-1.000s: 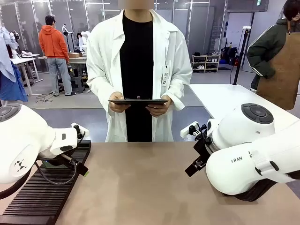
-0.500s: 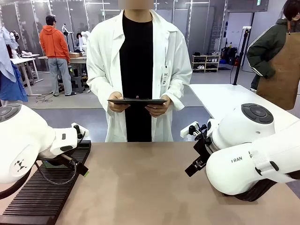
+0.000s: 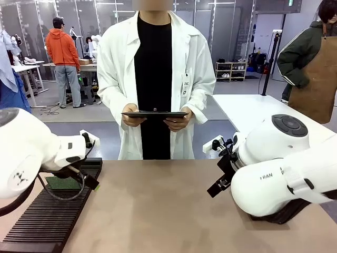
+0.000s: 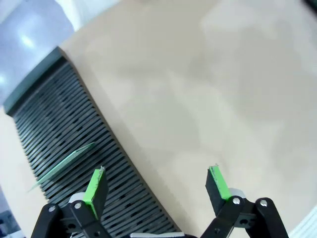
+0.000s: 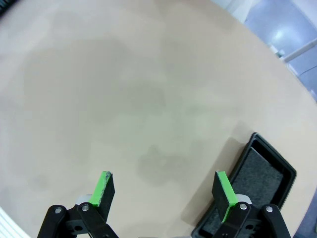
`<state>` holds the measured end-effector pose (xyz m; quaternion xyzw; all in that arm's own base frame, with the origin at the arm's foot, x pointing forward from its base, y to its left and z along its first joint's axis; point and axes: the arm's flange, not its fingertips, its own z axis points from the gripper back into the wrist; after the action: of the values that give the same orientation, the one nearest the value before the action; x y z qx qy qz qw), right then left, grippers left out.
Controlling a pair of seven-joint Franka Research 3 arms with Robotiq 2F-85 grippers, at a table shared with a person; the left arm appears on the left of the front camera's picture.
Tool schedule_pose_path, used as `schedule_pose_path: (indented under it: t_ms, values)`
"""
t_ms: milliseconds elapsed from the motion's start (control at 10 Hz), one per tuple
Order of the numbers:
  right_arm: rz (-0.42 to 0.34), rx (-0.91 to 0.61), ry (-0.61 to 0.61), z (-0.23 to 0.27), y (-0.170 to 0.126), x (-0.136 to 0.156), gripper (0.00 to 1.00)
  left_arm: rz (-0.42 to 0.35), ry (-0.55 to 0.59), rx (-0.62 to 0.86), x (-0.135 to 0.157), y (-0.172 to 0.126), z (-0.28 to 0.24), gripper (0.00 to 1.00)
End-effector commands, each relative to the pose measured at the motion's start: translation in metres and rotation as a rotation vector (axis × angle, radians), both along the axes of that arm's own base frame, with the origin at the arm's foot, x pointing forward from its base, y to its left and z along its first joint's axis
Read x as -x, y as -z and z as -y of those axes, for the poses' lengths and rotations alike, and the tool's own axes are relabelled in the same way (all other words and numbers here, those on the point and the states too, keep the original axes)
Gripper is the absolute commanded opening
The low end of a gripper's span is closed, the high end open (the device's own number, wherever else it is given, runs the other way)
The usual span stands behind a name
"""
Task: Inspect the PCB.
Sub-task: Pick up the Blank PCB and present it to the human.
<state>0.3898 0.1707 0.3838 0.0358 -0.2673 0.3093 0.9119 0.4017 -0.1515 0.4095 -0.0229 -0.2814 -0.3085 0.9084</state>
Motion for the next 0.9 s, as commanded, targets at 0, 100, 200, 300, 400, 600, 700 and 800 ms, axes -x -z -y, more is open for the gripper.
schedule_pose_path:
  t_ms: [0,100,200,300,400,600,700,800]
  values:
    - [-0.121,-0.11,-0.036,0.022,-0.038,0.005,1.0,-0.16,0.095,0.097,0.003,-0.036,-0.022,1.0]
    - [-0.158,-0.18,-0.063,0.035,-0.048,0.006,1.0,-0.189,0.105,0.137,0.003,-0.044,-0.035,1.0]
    - [-0.19,-0.296,-0.078,0.052,-0.058,0.01,1.0,-0.286,0.134,0.253,0.008,-0.053,-0.051,1.0]
    - [-0.236,-0.441,-0.118,0.073,-0.067,0.02,1.0,-0.359,0.147,0.392,0.016,-0.061,-0.073,1.0]
    - [-0.279,-0.562,-0.16,0.095,-0.072,0.031,1.0,-0.404,0.138,0.464,0.023,-0.062,-0.095,1.0]
    - [-0.347,-0.788,-0.211,0.148,-0.069,0.054,1.0,-0.458,0.19,0.795,0.048,-0.062,-0.15,1.0]
    - [-0.337,-0.916,-0.204,0.177,-0.064,0.072,1.0,-0.451,0.172,0.942,0.064,-0.055,-0.184,1.0]
    - [-0.312,-1.008,-0.163,0.202,-0.058,0.086,1.0,-0.408,0.119,1.053,0.08,-0.046,-0.211,1.0]
